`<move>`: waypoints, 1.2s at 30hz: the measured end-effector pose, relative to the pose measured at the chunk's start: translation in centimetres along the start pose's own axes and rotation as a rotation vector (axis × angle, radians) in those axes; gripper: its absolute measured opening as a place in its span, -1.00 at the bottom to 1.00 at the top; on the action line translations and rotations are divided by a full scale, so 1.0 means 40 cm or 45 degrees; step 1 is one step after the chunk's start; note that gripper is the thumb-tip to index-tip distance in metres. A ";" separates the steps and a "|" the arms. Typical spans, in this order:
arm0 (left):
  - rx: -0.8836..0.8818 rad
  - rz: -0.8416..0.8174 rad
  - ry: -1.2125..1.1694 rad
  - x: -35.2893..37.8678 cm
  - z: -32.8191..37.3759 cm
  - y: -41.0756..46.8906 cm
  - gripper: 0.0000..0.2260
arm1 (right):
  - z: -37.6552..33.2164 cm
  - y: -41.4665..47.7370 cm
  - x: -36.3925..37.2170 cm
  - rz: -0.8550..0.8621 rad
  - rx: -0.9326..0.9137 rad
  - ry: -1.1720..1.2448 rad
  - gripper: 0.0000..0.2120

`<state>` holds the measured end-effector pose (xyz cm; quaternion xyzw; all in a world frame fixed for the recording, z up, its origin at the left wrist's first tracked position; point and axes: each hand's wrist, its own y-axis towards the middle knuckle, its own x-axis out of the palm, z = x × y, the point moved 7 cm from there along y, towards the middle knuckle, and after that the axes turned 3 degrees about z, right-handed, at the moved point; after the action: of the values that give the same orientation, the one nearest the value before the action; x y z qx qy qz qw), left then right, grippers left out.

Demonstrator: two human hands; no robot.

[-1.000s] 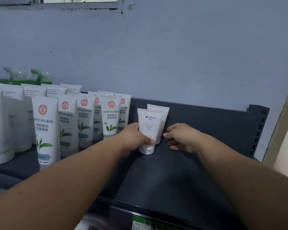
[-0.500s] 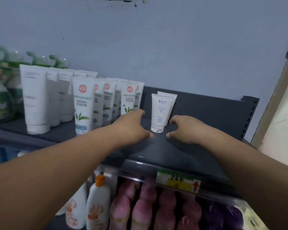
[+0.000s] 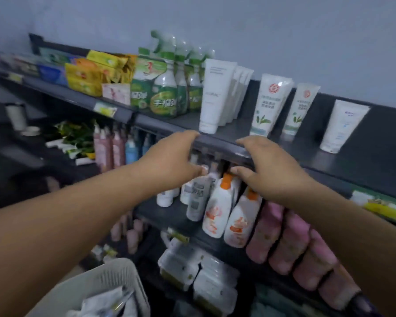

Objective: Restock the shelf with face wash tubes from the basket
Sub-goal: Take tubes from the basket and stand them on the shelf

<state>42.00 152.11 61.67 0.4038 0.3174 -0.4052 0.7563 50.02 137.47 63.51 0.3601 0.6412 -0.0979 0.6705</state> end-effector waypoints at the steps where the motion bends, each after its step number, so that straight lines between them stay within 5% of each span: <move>1: -0.038 -0.003 0.043 -0.014 -0.057 -0.029 -0.28 | -0.050 0.004 0.039 -0.028 -0.032 0.020 -0.41; 13: -0.636 -0.050 0.103 -0.019 -0.643 -0.402 -0.39 | -0.469 -0.008 0.562 -0.440 -0.212 0.314 -0.39; 26: -1.098 -0.258 0.048 0.276 -1.014 -0.692 -0.26 | -0.593 -0.136 1.091 -0.813 -0.215 0.437 -0.41; 32: -1.367 -0.376 0.010 0.451 -1.131 -0.784 -0.30 | -0.572 -0.189 1.311 -1.045 0.088 0.507 -0.56; 36: -1.593 -0.443 -0.078 0.572 -1.216 -0.861 -0.34 | -0.534 -0.236 1.470 -1.177 0.746 0.815 -0.59</move>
<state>15.38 174.26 8.03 -0.1819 0.5324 -0.2716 0.7808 36.89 163.07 7.18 0.2261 0.8458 -0.4363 0.2076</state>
